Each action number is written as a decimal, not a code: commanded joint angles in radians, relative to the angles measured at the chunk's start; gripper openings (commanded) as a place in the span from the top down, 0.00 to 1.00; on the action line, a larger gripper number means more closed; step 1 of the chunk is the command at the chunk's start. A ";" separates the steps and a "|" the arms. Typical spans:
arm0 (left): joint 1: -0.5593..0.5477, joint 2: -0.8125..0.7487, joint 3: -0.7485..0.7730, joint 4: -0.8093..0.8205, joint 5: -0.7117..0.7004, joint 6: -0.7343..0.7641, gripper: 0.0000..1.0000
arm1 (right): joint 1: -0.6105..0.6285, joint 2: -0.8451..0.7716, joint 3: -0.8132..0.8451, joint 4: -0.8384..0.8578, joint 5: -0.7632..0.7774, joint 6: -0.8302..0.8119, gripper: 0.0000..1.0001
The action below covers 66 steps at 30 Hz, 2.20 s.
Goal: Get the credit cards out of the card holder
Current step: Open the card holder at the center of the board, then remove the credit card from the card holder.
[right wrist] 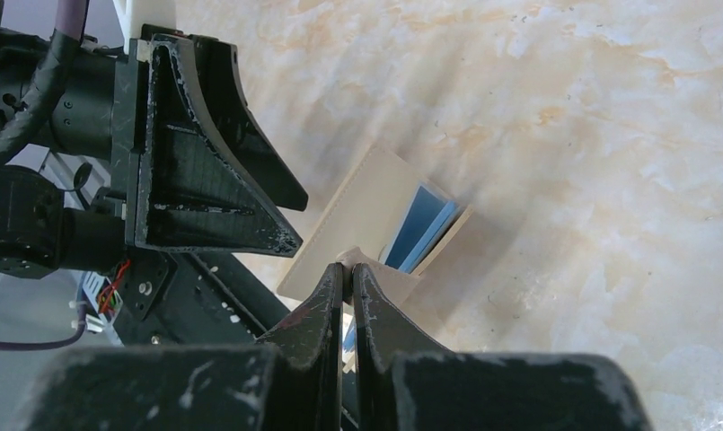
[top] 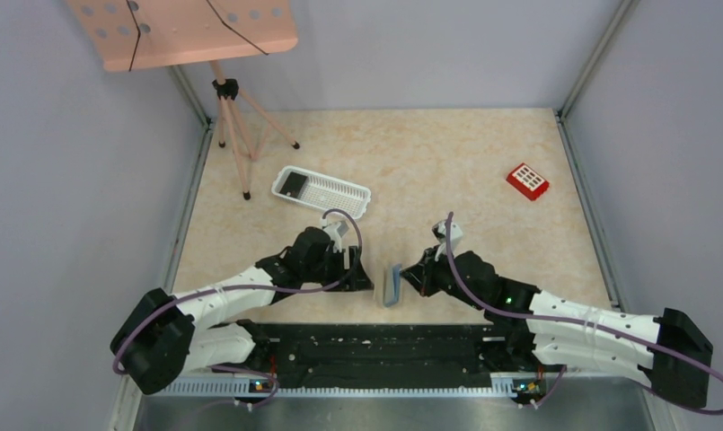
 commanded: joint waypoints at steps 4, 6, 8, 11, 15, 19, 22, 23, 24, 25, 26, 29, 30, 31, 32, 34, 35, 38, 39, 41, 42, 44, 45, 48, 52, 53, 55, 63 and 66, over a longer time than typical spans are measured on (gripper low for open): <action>-0.005 -0.066 0.032 0.050 0.014 -0.015 0.25 | -0.008 -0.002 -0.005 0.056 -0.020 0.004 1.00; -0.005 -0.097 0.030 0.047 0.004 -0.016 0.23 | -0.009 -0.003 -0.007 0.058 -0.017 0.005 1.00; -0.005 -0.113 0.030 0.045 -0.004 -0.013 0.21 | -0.008 -0.002 -0.009 0.059 -0.017 0.005 1.00; -0.006 -0.104 0.035 0.044 -0.005 -0.001 0.20 | -0.010 -0.004 -0.010 0.060 -0.017 0.005 1.00; -0.006 -0.042 0.038 0.049 0.007 0.013 0.21 | -0.010 -0.004 -0.013 0.057 -0.013 0.003 1.00; -0.012 0.017 0.036 0.057 0.018 0.015 0.23 | -0.010 -0.012 -0.017 0.030 0.012 0.001 1.00; -0.014 0.036 0.035 0.057 0.002 0.020 0.26 | -0.011 -0.034 -0.032 0.000 0.046 0.005 1.00; -0.015 0.039 0.035 0.057 -0.001 0.021 0.26 | -0.012 -0.042 -0.036 -0.011 0.058 0.006 1.00; -0.015 0.039 0.034 0.056 -0.006 0.024 0.26 | -0.014 -0.054 -0.041 -0.022 0.070 0.009 1.00; -0.016 0.040 0.033 0.054 -0.010 0.025 0.26 | -0.017 -0.066 -0.048 -0.036 0.082 0.014 0.99; -0.016 0.038 0.033 0.053 -0.015 0.025 0.27 | -0.020 -0.077 -0.055 -0.048 0.094 0.019 0.97; -0.017 0.037 0.030 0.053 -0.019 0.027 0.29 | -0.032 -0.107 -0.075 -0.076 0.109 0.032 0.89; -0.017 0.038 0.028 0.055 -0.018 0.027 0.34 | -0.037 -0.114 -0.079 -0.082 0.108 0.039 0.86; -0.017 0.040 0.028 0.057 -0.016 0.028 0.41 | -0.039 -0.120 -0.081 -0.088 0.108 0.048 0.83; -0.018 0.043 0.029 0.057 -0.015 0.028 0.48 | -0.040 -0.122 -0.080 -0.093 0.102 0.057 0.80; -0.019 0.049 0.029 0.056 -0.012 0.029 0.61 | -0.040 -0.122 -0.071 -0.094 0.082 0.077 0.75; -0.019 0.053 0.030 0.056 -0.010 0.028 0.67 | -0.040 -0.120 -0.067 -0.114 0.071 0.088 0.73; -0.021 0.059 0.030 0.057 -0.008 0.024 0.77 | -0.041 -0.121 -0.048 -0.137 0.038 0.126 0.67; -0.022 0.061 0.030 0.056 -0.011 0.022 0.80 | -0.040 -0.121 -0.040 -0.142 0.021 0.138 0.66; -0.023 0.062 0.028 0.056 -0.015 0.017 0.86 | -0.040 -0.120 -0.037 -0.133 -0.011 0.166 0.64; -0.023 0.061 0.024 0.057 -0.017 0.012 0.88 | -0.040 -0.118 -0.041 -0.117 -0.027 0.180 0.62; -0.023 0.060 0.016 0.057 -0.027 0.000 0.93 | -0.040 -0.103 -0.055 -0.065 -0.059 0.202 0.58; -0.024 0.059 0.012 0.057 -0.032 -0.004 0.95 | -0.041 -0.092 -0.063 -0.046 -0.066 0.214 0.56; -0.025 0.058 -0.007 0.100 -0.034 -0.017 0.98 | -0.040 -0.035 -0.081 -0.024 -0.057 0.244 0.48; -0.028 0.051 -0.033 0.137 -0.026 -0.041 0.98 | -0.040 0.023 -0.094 -0.010 -0.039 0.282 0.44; -0.028 0.046 -0.041 0.144 -0.026 -0.047 0.98 | -0.041 0.032 -0.097 -0.008 -0.029 0.291 0.43; -0.029 0.041 -0.055 0.159 -0.030 -0.059 0.98 | -0.040 0.045 -0.107 -0.014 0.008 0.315 0.40; -0.032 0.028 -0.078 0.186 -0.023 -0.072 0.97 | -0.040 0.083 -0.137 0.074 -0.009 0.336 0.38; -0.032 0.038 -0.072 0.194 -0.011 -0.074 0.97 | -0.041 0.114 -0.137 0.093 -0.014 0.338 0.39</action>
